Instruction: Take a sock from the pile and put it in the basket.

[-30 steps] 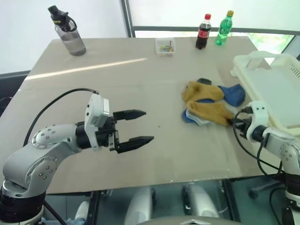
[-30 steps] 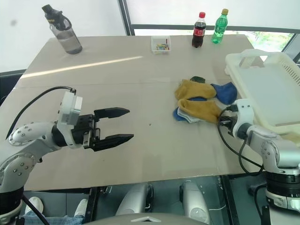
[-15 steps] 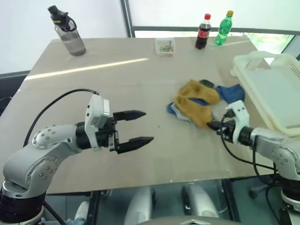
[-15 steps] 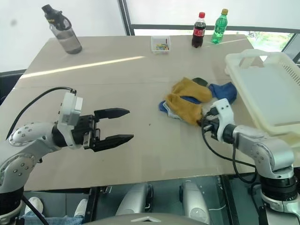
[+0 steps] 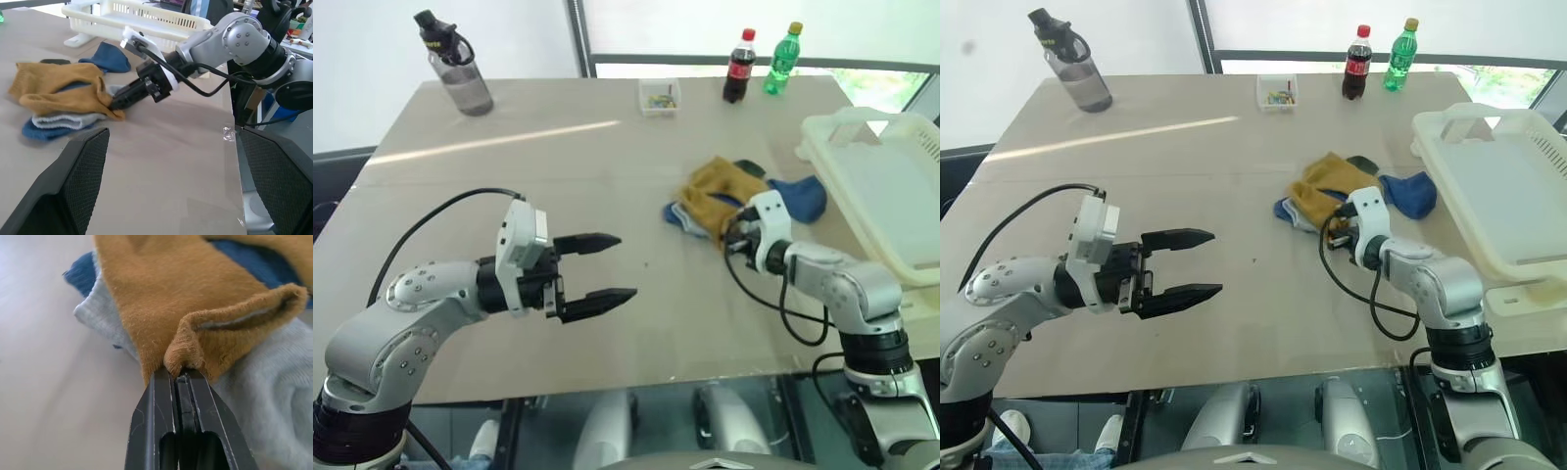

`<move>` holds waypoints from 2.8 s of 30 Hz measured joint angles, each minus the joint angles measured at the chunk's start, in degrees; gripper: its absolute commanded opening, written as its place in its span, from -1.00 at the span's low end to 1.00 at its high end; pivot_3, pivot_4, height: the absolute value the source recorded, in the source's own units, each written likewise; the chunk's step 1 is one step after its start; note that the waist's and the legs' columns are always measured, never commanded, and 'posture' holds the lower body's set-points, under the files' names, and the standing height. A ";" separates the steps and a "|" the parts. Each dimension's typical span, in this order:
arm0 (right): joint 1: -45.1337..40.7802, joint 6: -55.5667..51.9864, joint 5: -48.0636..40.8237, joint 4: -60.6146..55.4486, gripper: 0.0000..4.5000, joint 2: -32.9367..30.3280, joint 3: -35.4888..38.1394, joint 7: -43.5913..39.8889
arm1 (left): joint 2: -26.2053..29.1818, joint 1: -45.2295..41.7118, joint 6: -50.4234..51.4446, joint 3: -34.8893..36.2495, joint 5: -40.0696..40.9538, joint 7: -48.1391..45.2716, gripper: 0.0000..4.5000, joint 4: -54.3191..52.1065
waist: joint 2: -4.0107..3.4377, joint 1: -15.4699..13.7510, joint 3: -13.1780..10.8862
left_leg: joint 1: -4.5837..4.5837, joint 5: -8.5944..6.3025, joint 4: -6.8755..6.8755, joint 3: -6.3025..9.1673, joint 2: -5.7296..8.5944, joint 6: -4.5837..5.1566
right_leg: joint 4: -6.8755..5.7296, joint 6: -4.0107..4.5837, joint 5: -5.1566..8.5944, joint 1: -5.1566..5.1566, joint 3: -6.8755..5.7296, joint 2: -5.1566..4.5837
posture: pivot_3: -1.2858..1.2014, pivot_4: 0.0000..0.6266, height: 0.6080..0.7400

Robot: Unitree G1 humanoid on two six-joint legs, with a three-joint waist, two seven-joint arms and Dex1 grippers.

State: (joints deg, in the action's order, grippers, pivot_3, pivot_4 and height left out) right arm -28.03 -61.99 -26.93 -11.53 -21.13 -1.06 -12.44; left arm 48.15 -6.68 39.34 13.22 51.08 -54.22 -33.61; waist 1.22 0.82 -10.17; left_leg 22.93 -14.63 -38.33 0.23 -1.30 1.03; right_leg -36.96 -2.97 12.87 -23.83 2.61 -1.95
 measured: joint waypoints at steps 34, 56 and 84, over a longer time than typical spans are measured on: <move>9.23 -14.04 -17.30 -14.78 -0.97 -11.30 -4.85 -19.80 | 0.06 1.09 -0.01 -0.01 0.01 0.86 1.00 -0.30 | -0.01 0.10 -0.01 | -0.02 0.00 0.01 0.07 -0.03 0.00 | -0.01 0.06 0.06 0.00 -0.07 0.01 | 0.03 -0.52 1.00; 7.29 -3.86 -7.00 -4.43 -0.97 -16.73 0.69 -19.08 | 0.11 0.94 -0.11 -0.29 -0.49 0.01 1.00 -0.13 | 0.00 -0.07 -0.02 | 0.05 0.00 0.02 0.08 -0.02 0.00 | 0.06 0.00 0.01 0.00 -0.07 0.00 | 0.03 -0.52 1.00; 12.76 -23.94 -12.85 -19.08 0.05 -2.27 14.28 -5.63 | 0.01 -1.44 -0.96 -2.52 -2.56 -1.83 1.00 1.74 | -0.01 -0.04 -0.01 | 0.00 0.00 0.01 0.07 -0.02 0.00 | 0.03 0.02 0.05 0.02 -0.06 0.01 | 0.03 -0.52 1.00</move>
State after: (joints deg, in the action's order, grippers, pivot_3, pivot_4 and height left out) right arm -15.26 -85.93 -39.78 -30.61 -23.40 13.22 -18.06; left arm 48.16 -8.12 38.38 10.70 48.51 -56.04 -31.87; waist 1.21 0.78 -10.18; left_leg 22.93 -14.64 -38.32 0.30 -1.33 1.03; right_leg -36.94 -2.95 12.92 -23.82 2.55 -1.94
